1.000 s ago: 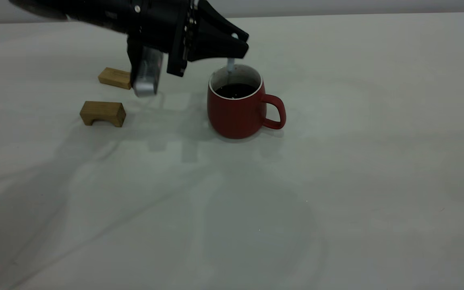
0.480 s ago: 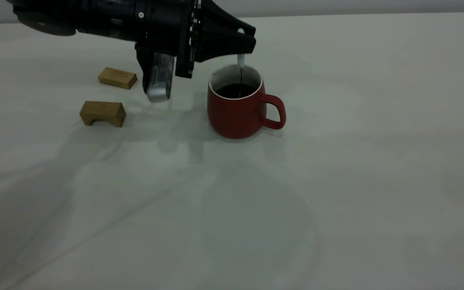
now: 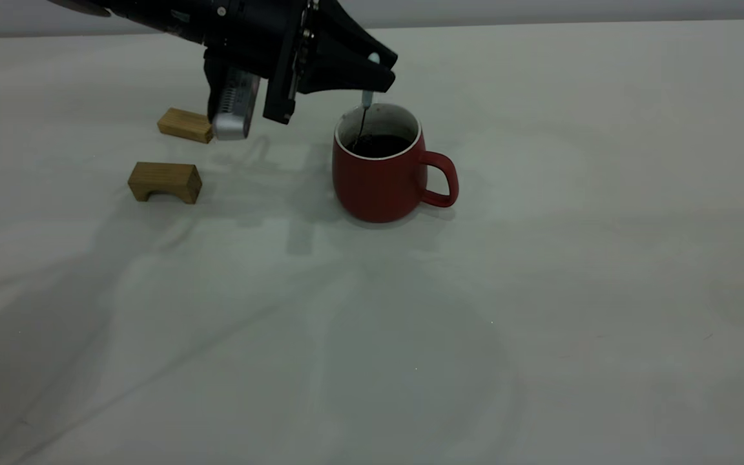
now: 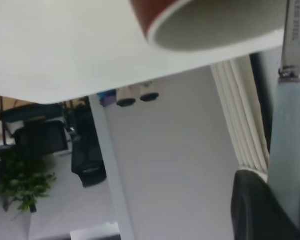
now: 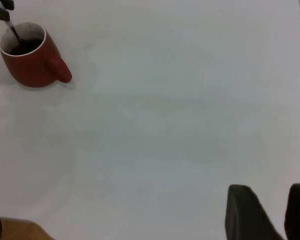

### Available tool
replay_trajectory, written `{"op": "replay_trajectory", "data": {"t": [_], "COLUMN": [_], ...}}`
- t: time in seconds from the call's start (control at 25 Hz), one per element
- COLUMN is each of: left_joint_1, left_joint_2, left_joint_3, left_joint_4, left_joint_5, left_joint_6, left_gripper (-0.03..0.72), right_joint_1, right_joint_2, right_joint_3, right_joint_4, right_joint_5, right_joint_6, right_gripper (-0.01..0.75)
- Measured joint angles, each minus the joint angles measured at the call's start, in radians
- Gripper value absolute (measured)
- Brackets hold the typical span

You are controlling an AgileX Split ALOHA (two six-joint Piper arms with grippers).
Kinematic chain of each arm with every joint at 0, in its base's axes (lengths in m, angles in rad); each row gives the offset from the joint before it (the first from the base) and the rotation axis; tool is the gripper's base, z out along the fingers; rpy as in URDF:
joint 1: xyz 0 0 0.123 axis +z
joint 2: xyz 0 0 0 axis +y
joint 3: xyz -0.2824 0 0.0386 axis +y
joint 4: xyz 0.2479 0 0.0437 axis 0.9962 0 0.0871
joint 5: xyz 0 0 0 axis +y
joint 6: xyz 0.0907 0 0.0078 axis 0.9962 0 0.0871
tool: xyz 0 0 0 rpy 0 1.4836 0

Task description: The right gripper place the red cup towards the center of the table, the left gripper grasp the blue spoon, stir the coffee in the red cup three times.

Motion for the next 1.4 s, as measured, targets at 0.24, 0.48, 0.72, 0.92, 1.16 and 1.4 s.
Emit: {"op": "replay_trajectory", "data": {"t": [0.24, 0.48, 0.72, 0.92, 1.16, 1.4], "left_joint_1": [0.000, 0.000, 0.000, 0.000, 0.000, 0.000], "left_joint_2": [0.061, 0.063, 0.040, -0.064, -0.209, -0.442], "left_joint_3": [-0.003, -0.003, -0.007, -0.072, -0.181, -0.252], "left_joint_4": [-0.064, -0.034, 0.059, 0.365, 0.663, 0.978], "left_joint_5": [0.093, 0.062, 0.055, 0.111, 0.239, 0.239], "left_joint_6": [0.011, 0.020, 0.081, 0.092, 0.105, 0.388], "left_gripper": [0.166, 0.269, 0.395, 0.402, 0.402, 0.402], "right_joint_1": [0.000, 0.000, 0.000, 0.000, 0.000, 0.000], "right_joint_2": [0.000, 0.000, 0.000, 0.000, 0.000, 0.000], "right_joint_3": [0.000, 0.000, 0.000, 0.000, 0.000, 0.000], "right_joint_4": [0.000, 0.000, 0.000, 0.000, 0.000, 0.000], "right_joint_5": [0.000, 0.000, 0.000, 0.000, 0.000, 0.000], "right_joint_6": [0.000, 0.000, 0.000, -0.001, -0.001, -0.001], "right_gripper": [0.237, 0.237, 0.237, 0.237, 0.237, 0.237]}}
